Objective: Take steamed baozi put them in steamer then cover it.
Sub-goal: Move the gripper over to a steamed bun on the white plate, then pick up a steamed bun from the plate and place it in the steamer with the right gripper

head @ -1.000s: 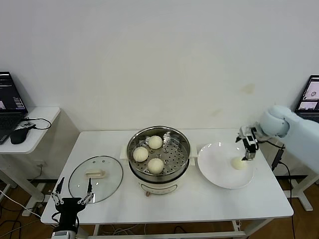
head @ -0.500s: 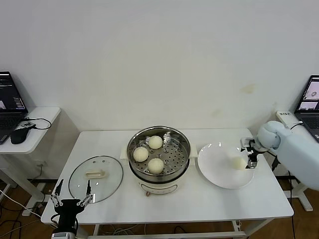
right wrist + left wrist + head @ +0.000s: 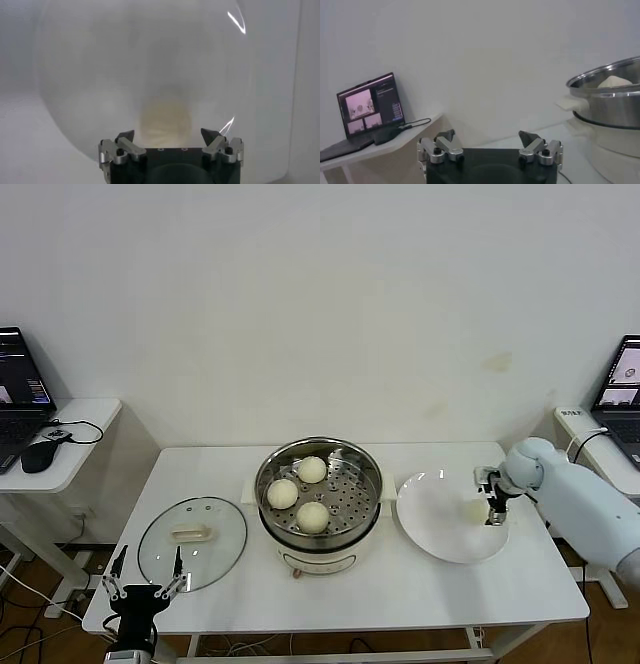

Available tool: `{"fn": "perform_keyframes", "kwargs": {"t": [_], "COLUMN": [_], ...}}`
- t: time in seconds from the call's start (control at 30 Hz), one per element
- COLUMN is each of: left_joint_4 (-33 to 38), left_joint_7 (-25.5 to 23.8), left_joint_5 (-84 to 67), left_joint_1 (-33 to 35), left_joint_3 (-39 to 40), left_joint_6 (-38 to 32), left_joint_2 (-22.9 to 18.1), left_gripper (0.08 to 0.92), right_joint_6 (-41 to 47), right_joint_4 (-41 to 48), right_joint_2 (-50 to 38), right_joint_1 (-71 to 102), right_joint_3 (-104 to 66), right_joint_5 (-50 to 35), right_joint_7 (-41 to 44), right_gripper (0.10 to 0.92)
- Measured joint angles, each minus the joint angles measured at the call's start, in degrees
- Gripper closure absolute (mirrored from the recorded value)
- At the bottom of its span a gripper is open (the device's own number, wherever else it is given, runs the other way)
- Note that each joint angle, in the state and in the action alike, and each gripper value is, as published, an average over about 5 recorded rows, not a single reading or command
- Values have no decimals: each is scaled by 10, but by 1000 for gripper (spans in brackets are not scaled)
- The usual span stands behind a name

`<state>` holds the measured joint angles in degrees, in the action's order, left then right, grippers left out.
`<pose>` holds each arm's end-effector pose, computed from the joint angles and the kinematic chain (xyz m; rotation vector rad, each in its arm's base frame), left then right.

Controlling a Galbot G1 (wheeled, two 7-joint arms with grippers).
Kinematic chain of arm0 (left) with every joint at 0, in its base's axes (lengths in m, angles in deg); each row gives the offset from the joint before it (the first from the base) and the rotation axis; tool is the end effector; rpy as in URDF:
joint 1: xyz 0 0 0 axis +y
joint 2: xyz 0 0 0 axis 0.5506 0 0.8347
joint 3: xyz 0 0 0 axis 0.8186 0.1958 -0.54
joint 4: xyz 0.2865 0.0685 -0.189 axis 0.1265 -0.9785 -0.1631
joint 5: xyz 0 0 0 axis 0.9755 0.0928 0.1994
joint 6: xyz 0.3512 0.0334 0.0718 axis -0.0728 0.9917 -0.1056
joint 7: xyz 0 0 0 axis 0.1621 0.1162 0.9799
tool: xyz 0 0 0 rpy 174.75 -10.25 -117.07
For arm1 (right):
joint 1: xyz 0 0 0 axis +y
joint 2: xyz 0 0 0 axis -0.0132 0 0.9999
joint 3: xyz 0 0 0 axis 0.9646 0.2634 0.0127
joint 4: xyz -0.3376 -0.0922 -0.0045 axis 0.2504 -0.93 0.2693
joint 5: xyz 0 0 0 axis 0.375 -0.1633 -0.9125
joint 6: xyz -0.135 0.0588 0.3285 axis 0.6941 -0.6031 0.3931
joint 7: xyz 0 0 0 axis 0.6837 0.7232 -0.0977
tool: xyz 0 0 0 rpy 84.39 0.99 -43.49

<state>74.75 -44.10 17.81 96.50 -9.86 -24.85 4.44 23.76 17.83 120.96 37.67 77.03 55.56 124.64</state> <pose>0.1382 0.0784 -0.3200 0.2617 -3.0277 -0.5046 0.5491 -0.2018 -0.2386 0.9611 -1.3984 1.4203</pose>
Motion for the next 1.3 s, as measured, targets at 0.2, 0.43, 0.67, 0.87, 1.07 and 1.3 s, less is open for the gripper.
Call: {"fn": "perform_keyframes", "kwargs": {"t": [0.2,0.43,0.67,0.87,1.07,1.3], "left_joint_4": [0,3,11,16,19,22], "left_joint_7": [0,1,1,1,1,1], "left_joint_5": [0,0,0,0,1,5], "left_joint_1": [0,2,6,3,2,1], "left_joint_3": [0,0,-1,-1,2,7], "left_joint_6": [0,-1,-1,-2,-2,-3], "left_joint_2": [-1,-2,-2,-4,-7,-7], "left_gripper": [177,177,177,177,177,177], "right_joint_6": [2,4,13,29,53,96], "right_joint_4": [13,19,5,-41,-115,-211], "right_joint_2": [8,14,7,-22,-66,-97], "right_joint_1": [4,5,-3,-37,-103,-217], "right_joint_3": [-7,-12,-9,20,71,158], "right_joint_5": [10,11,0,-34,-89,-180], "right_joint_7": [0,4,12,22,28,21], "right_gripper": [303,436,448,445,433,429]}}
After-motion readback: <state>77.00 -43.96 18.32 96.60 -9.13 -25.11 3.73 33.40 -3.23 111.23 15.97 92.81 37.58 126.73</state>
